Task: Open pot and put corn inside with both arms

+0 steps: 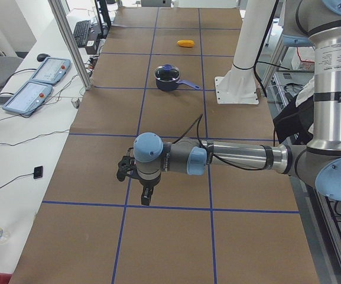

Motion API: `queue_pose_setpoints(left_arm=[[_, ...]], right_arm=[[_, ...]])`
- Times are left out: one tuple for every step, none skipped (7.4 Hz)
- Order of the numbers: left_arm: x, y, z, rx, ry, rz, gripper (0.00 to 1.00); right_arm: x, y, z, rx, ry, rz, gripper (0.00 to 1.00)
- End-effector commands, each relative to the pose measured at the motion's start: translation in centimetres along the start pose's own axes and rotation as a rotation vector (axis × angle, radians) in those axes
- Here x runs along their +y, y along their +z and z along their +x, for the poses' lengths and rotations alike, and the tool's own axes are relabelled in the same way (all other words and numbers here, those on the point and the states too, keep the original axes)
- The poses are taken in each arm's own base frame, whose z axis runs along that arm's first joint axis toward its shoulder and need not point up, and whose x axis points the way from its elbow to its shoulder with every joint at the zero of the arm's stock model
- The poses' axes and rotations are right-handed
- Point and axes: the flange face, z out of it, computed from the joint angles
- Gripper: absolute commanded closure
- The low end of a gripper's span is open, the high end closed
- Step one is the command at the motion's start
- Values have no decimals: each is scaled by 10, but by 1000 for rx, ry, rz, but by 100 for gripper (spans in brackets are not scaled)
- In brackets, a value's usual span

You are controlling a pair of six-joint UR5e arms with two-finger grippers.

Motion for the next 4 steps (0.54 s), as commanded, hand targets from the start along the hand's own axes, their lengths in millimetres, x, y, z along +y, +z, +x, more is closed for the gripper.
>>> queue_pose_setpoints(left_arm=[[-11, -8, 8, 0, 20, 18, 1], [-25, -17, 17, 0, 58, 50, 1], [-49, -30, 29, -6, 115, 108, 1], [-58, -32, 34, -1, 126, 117, 1]], right_arm=[[-15, -16, -15, -1, -55, 72, 0], [-15, -17, -16, -6, -95, 122, 0], [-19, -22, -20, -3, -108, 136, 0], [-23, -24, -22, -1, -136, 145, 0]])
